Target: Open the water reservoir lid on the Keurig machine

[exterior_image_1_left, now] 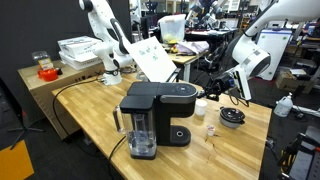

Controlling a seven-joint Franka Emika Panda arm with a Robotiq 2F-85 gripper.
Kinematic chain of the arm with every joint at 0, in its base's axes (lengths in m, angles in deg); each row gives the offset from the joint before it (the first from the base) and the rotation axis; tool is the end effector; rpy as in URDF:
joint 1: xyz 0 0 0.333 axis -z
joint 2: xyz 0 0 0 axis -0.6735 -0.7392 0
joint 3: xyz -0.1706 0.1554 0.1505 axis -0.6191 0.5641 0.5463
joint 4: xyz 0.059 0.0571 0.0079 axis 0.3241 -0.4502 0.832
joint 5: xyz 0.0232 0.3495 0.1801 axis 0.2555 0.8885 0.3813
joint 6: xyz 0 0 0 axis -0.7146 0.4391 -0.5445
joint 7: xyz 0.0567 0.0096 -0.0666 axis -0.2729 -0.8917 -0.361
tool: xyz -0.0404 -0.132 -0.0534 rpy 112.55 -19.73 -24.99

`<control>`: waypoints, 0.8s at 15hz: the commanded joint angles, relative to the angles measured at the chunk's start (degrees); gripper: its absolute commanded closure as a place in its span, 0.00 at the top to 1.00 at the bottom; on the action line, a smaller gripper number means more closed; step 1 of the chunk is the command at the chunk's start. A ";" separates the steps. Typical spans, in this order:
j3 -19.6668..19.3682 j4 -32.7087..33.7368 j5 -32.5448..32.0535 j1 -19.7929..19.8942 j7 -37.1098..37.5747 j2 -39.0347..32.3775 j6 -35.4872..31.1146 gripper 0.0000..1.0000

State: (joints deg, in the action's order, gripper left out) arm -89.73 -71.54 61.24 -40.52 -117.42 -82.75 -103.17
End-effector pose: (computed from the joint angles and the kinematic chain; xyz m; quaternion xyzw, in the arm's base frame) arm 0.4989 0.0528 0.1256 -0.7522 0.2249 0.0487 0.6175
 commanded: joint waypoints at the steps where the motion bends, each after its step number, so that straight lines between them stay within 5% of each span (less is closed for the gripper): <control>1: 0.26 1.42 -1.19 -0.04 1.24 -0.34 -0.72 0.00; 12: 0.41 2.65 -4.06 0.00 2.01 -0.09 -0.99 0.00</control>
State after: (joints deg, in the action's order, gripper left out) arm -89.73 -69.59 58.45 -40.60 -116.90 -82.86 -103.47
